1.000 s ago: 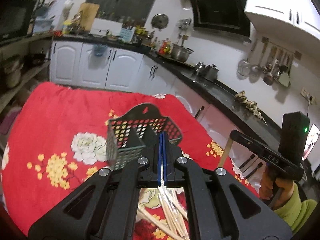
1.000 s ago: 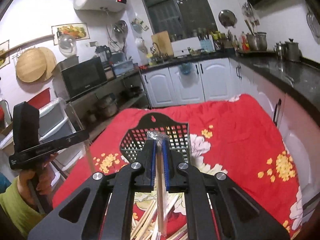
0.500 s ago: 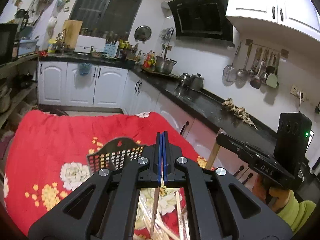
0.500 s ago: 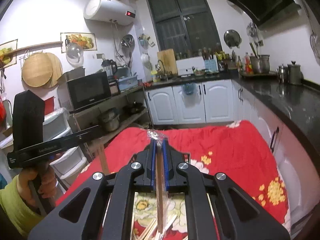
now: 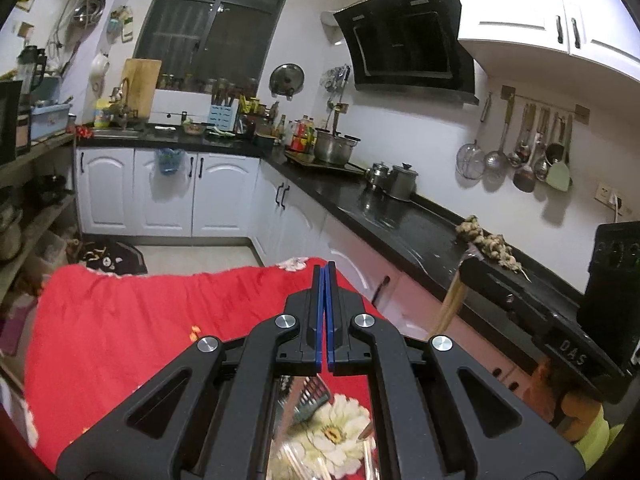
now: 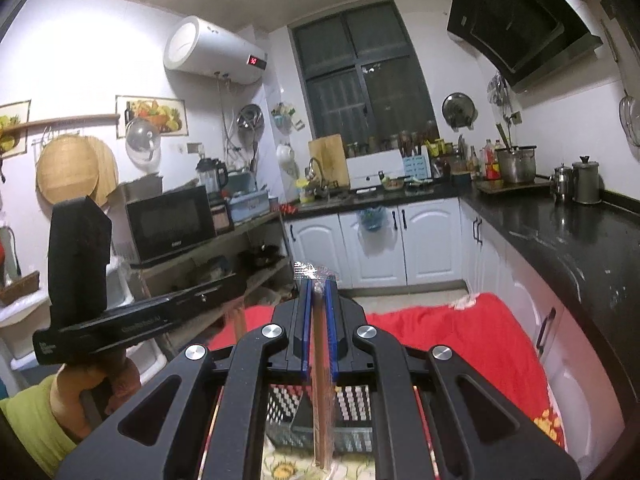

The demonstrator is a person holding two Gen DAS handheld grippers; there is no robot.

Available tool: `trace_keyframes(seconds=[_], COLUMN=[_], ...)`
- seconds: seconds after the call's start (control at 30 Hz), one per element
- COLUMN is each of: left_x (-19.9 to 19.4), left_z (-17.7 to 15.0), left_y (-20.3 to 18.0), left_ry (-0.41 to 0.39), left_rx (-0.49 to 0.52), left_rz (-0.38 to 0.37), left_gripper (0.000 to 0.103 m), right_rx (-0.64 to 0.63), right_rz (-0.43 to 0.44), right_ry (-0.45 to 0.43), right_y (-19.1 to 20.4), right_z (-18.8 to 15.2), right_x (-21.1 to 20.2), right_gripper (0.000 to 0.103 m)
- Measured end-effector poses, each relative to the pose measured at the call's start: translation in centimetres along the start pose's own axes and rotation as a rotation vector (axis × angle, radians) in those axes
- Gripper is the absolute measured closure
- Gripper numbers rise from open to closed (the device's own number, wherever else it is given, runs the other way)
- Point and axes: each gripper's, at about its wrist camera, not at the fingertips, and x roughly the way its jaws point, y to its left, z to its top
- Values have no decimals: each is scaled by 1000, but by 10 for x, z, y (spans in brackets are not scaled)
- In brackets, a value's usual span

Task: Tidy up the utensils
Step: 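Lift the chopstick pair with the right gripper and carry it over the green caddy, then lower the chopsticks into the caddy slot and open the right gripper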

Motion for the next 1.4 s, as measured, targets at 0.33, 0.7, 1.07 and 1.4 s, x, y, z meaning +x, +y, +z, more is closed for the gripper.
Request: trace_keyframes(seconds=[0.33,0.7,1.07,1.4], left_x=[17,28,37,43], left_z=[21,2,-24,-51], left_y=[22,63,78,75], left_ry=[-29,-51,-61,-35], left_rx=[-2,-26,-50,-39], left_rz=[66,131,120,131], left_gripper=[103,103,103,103], right_rx=[-35,-34,-1,44], right_rz=[-14,-32,-67,-84], right_ry=[-10,23,50,84], right_y=[-1,-17,-24,-34], right_z=[22,-1,-41,-67], right_x=[40,85,116,123], right_gripper=[96,96,95,90])
